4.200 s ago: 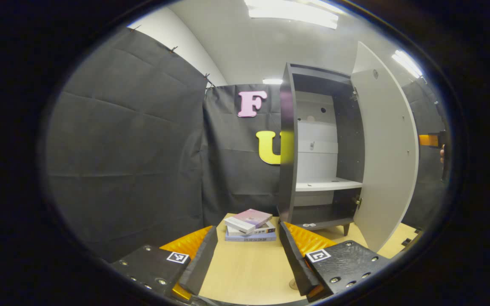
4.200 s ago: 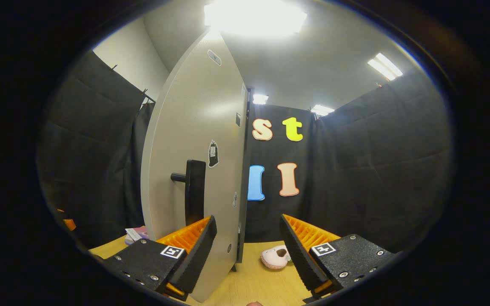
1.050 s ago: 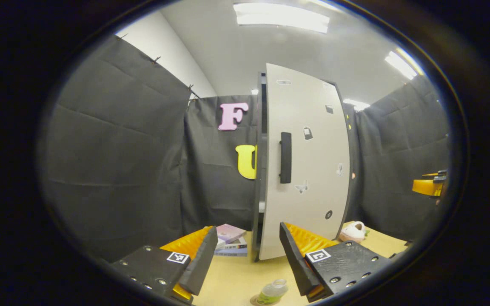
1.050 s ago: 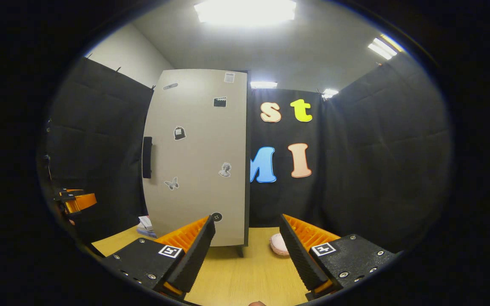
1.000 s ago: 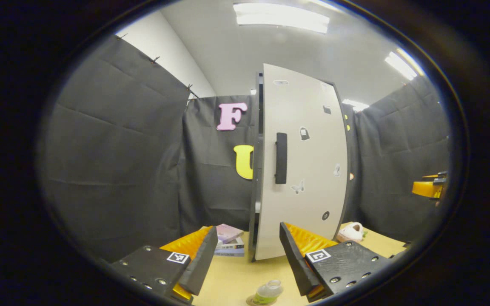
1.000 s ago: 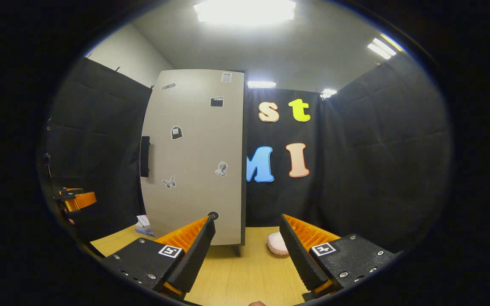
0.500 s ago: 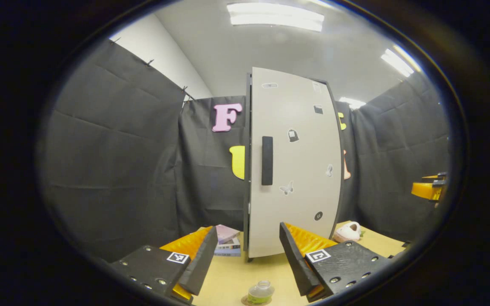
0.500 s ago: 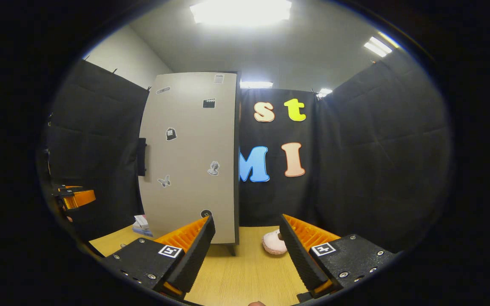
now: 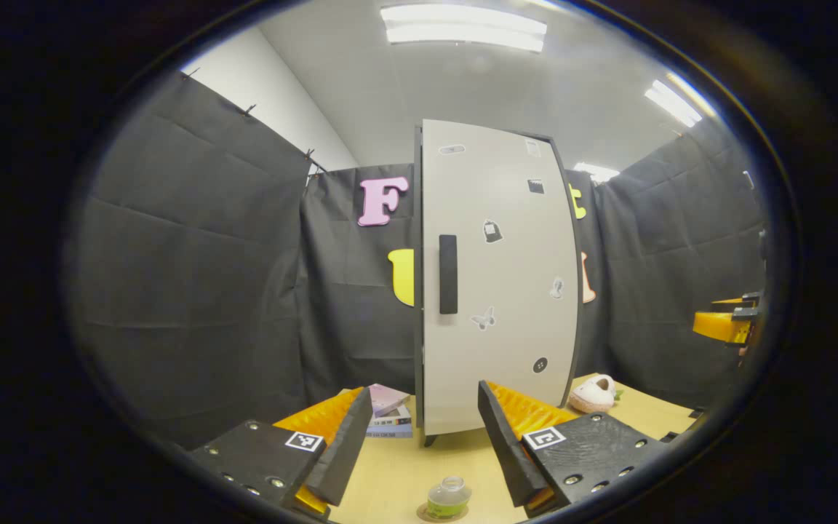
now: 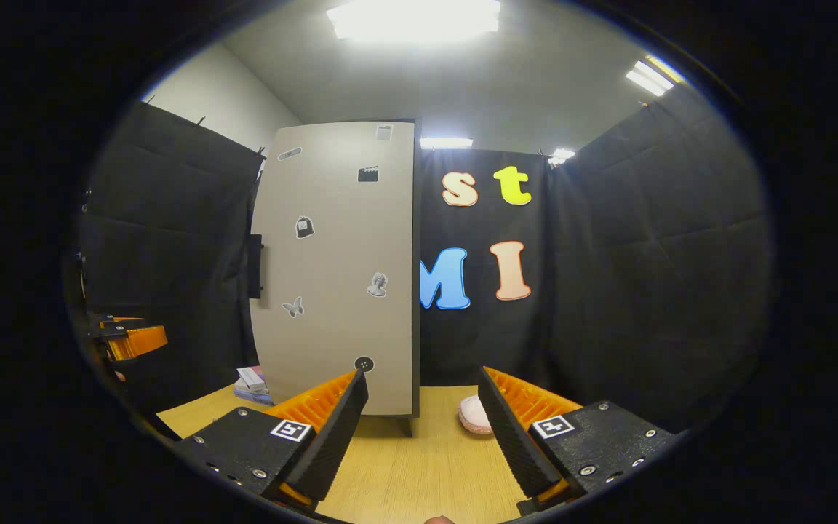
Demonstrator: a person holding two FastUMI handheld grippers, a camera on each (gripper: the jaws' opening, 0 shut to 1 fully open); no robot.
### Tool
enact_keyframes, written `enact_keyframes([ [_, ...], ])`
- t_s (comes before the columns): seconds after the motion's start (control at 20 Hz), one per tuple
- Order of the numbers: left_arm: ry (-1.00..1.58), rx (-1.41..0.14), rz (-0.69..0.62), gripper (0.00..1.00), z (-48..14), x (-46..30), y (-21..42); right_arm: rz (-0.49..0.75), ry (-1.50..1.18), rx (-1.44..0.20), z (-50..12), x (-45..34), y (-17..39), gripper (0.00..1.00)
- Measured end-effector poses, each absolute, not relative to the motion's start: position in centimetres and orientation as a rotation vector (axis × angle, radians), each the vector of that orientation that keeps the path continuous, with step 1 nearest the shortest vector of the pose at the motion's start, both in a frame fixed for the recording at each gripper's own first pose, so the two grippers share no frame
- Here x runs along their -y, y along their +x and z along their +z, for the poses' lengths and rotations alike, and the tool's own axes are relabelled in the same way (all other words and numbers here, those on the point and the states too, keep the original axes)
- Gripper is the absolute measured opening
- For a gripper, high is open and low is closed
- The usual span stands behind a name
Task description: Open the cabinet door with the right hand, grasp the bottle in the cabinet with the left hand and place it on the coaster, then close the cabinet door with the right hand.
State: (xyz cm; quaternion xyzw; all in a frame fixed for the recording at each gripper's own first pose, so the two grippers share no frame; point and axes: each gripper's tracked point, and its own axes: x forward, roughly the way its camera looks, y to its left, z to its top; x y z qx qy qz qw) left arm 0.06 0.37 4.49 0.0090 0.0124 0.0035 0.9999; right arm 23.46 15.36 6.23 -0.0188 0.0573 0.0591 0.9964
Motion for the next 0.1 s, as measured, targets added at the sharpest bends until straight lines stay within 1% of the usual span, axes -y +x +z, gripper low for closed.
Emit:
enact_keyframes([
  [0.1, 0.018, -0.023, 0.006, 0.88, 4.43, -0.49, -0.11, 0.121, -0.032, -0.114, 6.21, -15.55, 23.5, 0.94],
])
